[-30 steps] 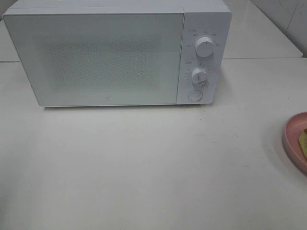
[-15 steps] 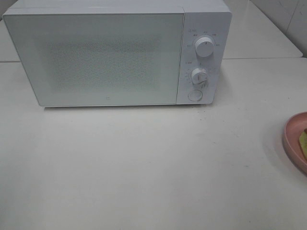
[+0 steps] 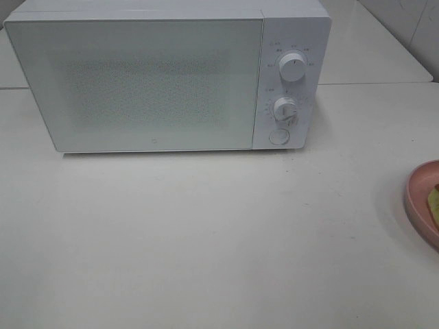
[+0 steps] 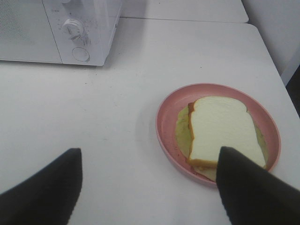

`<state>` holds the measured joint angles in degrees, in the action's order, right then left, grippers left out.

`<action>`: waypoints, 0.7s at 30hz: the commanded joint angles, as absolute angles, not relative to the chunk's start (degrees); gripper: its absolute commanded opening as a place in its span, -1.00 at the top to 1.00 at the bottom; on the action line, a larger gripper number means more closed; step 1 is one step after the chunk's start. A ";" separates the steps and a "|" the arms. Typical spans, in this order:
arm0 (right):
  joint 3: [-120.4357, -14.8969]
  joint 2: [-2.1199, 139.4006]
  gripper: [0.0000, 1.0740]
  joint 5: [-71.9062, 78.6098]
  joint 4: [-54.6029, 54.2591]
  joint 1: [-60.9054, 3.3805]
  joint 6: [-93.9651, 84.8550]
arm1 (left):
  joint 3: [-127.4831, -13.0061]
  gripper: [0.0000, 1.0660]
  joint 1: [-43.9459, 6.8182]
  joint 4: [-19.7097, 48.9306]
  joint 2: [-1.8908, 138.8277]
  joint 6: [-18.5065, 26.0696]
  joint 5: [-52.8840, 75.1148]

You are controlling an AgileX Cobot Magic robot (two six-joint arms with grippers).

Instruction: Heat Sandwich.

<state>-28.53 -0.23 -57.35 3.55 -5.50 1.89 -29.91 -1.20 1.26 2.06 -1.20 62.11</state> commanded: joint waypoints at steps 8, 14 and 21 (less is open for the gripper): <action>-28.48 -1.83 -0.42 -57.07 3.55 -5.16 2.01 | -29.62 -0.81 -1.09 1.32 -1.66 -1.26 61.31; -28.48 -1.83 -0.42 -57.07 3.55 -5.16 2.01 | -29.62 -0.81 -1.09 1.32 -1.66 -1.15 61.31; -28.48 -1.83 -0.42 -57.07 3.55 -5.16 2.01 | -29.62 -0.81 -1.09 1.32 -1.60 -1.09 61.31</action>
